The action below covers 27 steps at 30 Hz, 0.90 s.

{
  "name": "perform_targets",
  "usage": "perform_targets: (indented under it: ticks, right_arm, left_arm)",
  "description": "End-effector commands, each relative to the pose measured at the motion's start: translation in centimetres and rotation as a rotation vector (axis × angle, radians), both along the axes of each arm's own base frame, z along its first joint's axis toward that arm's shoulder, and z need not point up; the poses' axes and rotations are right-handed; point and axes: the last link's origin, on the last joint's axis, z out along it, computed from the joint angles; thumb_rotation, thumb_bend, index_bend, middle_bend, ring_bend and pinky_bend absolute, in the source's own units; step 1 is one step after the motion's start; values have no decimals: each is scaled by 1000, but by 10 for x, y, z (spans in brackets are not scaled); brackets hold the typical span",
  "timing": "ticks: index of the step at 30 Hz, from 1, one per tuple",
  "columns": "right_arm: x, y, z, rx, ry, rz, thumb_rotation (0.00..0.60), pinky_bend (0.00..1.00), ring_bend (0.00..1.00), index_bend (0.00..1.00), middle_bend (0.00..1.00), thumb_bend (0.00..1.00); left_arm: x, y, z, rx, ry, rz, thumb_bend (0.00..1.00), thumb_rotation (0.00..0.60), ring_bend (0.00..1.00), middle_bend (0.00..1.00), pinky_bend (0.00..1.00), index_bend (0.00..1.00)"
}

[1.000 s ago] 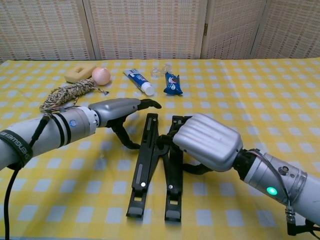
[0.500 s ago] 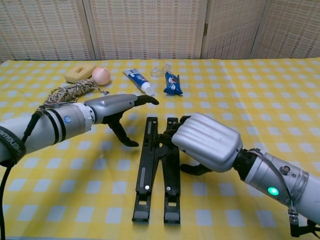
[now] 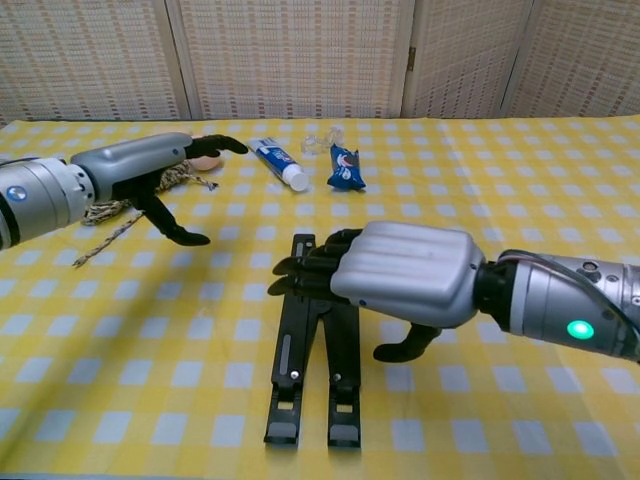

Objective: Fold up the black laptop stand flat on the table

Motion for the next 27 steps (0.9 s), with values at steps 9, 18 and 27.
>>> perform_targets:
  ticks: [9,18,27]
  right_arm:
    - [32,-21,-6,34,252,126,600,107,89,0,51,293]
    - [35,-25,-19,29,292,147,600,103,78,0,62,292]
    - [33,-27,-29,24,310,149,600,103,101,1,113,294]
  left_arm:
    - [-16,-8,9,-8,-13,36,234,600,0,0,0,0]
    - [-24,-8,11,-7,-22,57,234,600,0,0,0,0]
    - [-28,-6,12,-2,-26,68,234,600,0,0,0,0]
